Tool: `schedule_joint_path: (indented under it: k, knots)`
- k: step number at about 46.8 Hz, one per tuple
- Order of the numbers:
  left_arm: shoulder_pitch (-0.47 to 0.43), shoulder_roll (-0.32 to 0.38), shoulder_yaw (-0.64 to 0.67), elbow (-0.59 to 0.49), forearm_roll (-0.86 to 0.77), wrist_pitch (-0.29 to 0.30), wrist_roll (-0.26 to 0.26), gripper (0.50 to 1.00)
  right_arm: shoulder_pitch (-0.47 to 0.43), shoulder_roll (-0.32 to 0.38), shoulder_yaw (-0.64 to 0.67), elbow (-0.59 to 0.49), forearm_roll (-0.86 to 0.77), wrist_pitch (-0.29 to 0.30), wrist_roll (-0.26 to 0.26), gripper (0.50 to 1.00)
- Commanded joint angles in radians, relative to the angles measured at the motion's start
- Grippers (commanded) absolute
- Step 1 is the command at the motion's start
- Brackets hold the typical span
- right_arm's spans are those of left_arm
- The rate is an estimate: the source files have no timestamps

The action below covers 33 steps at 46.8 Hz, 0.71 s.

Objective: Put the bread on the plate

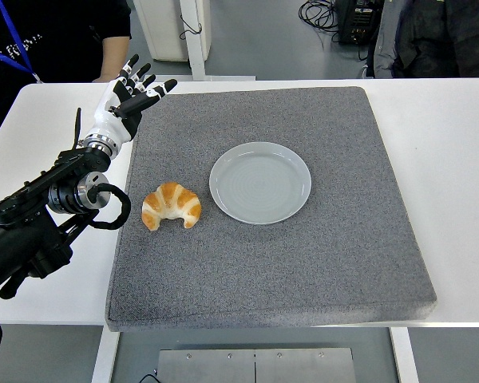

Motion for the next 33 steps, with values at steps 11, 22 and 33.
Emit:
schedule_joint_path:
  k: [11,22,33]
  knots:
    - [0.000,0.000,0.000,0.000,0.000,0.000,0.001,0.975,0.000,0.000,0.001,0.000,0.000,0.000,0.000,1.000]
    - [-0.003,0.000,-0.001,0.000,-0.002,0.000,0.003,0.975,0.000,0.000,-0.001,0.000,0.001,0.000,0.000,1.000]
    - [-0.004,-0.009,0.000,0.000,0.000,0.000,0.003,0.975,0.000,0.000,-0.001,0.000,0.001,0.000,0.000,1.000]
